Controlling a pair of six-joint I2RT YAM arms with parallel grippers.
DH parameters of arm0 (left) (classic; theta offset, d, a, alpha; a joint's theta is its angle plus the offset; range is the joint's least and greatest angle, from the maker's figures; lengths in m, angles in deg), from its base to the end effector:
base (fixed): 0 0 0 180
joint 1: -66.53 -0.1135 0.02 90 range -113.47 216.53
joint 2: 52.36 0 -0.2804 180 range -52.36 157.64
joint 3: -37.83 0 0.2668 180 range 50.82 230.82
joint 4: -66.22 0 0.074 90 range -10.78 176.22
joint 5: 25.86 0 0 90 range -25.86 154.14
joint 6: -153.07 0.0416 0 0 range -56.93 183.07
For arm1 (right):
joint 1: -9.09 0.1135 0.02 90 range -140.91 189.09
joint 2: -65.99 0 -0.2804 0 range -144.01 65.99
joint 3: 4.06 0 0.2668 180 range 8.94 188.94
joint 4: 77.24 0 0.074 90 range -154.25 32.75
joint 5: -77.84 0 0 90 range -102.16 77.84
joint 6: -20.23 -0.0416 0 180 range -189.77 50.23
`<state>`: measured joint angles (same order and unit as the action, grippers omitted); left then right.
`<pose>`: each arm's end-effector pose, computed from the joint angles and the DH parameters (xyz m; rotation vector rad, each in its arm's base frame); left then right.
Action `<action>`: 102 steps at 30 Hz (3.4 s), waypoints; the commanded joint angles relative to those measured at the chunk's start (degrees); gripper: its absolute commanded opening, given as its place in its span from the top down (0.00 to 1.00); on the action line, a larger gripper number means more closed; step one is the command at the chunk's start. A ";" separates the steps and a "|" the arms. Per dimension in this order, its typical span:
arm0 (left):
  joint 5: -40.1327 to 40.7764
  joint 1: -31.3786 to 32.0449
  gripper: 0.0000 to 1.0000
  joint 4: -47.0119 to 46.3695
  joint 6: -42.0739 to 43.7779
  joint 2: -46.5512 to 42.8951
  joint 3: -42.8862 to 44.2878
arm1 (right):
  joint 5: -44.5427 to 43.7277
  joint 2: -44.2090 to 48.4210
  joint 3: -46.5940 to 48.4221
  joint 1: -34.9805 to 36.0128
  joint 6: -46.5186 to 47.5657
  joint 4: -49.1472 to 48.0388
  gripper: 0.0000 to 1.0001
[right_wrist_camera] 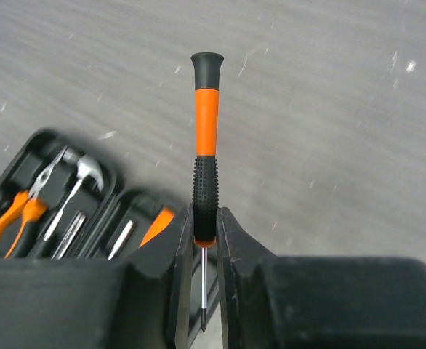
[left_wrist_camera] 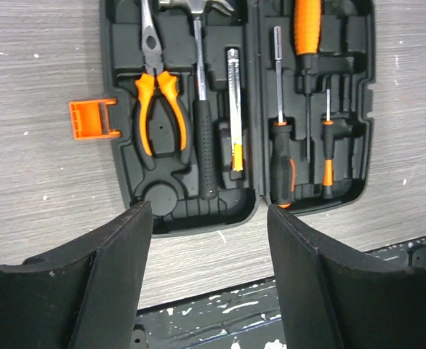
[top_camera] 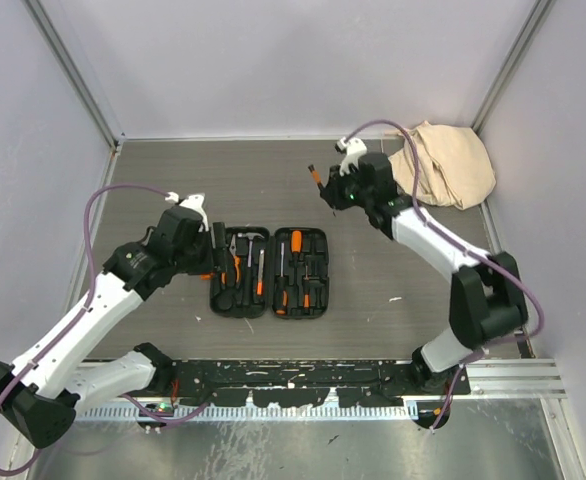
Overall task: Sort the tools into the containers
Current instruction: Pick up the screwdriver from the center of the board, then place the screwdriver in the storage box.
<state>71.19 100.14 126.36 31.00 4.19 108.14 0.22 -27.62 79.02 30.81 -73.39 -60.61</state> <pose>0.1728 -0.1087 0.3275 -0.0270 2.4096 -0.3981 0.3701 0.1570 0.2923 -0.4599 2.0176 0.4952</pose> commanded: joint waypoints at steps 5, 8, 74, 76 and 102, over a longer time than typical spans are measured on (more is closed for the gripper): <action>-7.04 -0.74 0.35 -5.80 0.04 3.47 5.82 | 0.66 22.06 -27.35 7.84 -8.62 -22.10 0.99; -9.42 -0.73 0.35 -6.66 0.95 4.31 6.81 | 0.93 25.61 -32.25 12.71 -3.00 -23.61 0.99; -25.20 13.68 1.00 -14.94 13.39 9.90 4.84 | 13.70 48.09 -32.16 27.59 45.83 -2.60 0.34; -23.45 13.63 1.00 -15.40 13.04 9.28 4.74 | 9.96 48.54 -32.80 27.61 35.35 -5.59 0.31; -11.58 13.60 1.00 -21.83 5.00 7.54 1.04 | -24.31 44.26 -33.88 27.50 -46.43 -9.61 0.42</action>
<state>58.43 113.67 109.59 38.45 14.05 109.87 -18.20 15.24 44.05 58.11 -104.29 -66.31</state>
